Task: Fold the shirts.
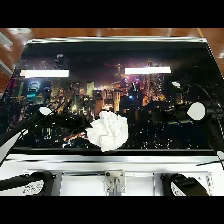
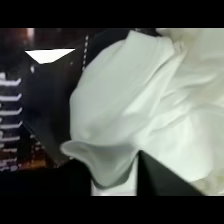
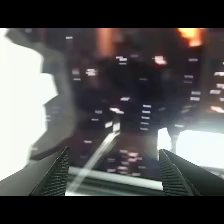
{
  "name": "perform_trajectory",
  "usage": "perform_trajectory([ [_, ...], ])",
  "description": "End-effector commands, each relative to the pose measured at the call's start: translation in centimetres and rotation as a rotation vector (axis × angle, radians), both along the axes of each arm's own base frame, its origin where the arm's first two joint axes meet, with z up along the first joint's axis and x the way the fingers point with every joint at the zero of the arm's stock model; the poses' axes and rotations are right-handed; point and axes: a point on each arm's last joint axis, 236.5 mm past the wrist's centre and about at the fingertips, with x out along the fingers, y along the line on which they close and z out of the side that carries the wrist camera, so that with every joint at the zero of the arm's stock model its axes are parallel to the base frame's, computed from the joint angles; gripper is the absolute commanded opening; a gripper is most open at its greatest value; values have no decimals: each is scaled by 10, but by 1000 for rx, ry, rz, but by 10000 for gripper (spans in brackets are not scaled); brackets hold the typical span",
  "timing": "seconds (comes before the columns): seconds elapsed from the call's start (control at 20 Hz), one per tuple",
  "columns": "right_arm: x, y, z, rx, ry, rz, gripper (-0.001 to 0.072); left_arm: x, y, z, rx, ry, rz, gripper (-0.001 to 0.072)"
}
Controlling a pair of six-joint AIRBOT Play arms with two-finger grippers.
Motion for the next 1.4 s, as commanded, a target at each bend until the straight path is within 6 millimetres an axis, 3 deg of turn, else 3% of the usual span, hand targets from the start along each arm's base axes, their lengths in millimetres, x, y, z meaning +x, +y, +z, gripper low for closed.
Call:
perform_trajectory([
  [0.0, -10, 40, -13, 154, 117, 45, 672, 6, -7, -7, -33, -21, -1, 50],
  [0.2, -24, 112, -42, 321, 266, 160, 672, 6, -8, -1, -36, -63, -32, 50],
  [0.3, -27, 138, -59, 352, 308, 170, 672, 6, -9, 3, -40, -76, -44, 50],
  [0.55, -56, 177, -98, 369, 463, 200, 670, 8, -10, 19, -49, -133, -62, 51],
  [0.6, -59, 181, -104, 360, 468, 203, 635, 9, -10, 22, -50, -142, -62, 51],
  [0.7, -59, 187, -107, 354, 456, 205, 146, 10, -10, 29, -53, -165, -64, 50],
  [0.75, -56, 187, -104, 357, 452, 197, 67, 12, -10, 35, -54, -194, -72, 50],
  [0.8, -52, 185, -98, 359, 433, 200, 65, 15, -10, 45, -55, -230, -78, 49],
  [0.95, -19, 171, -59, 340, 274, 221, 64, 36, -7, 96, -67, -386, -54, 49],
  [1.05, 15, 152, -10, 330, 99, 213, 64, 56, 4, 153, -78, -539, -19, 48],
  [1.2, 58, 121, 92, 385, -199, 139, 63, 78, 32, 254, -91, -760, 91, 48],
  [1.35, 61, 104, 189, 424, -452, 128, 64, 70, 56, 373, -95, -1039, 172, 48],
])
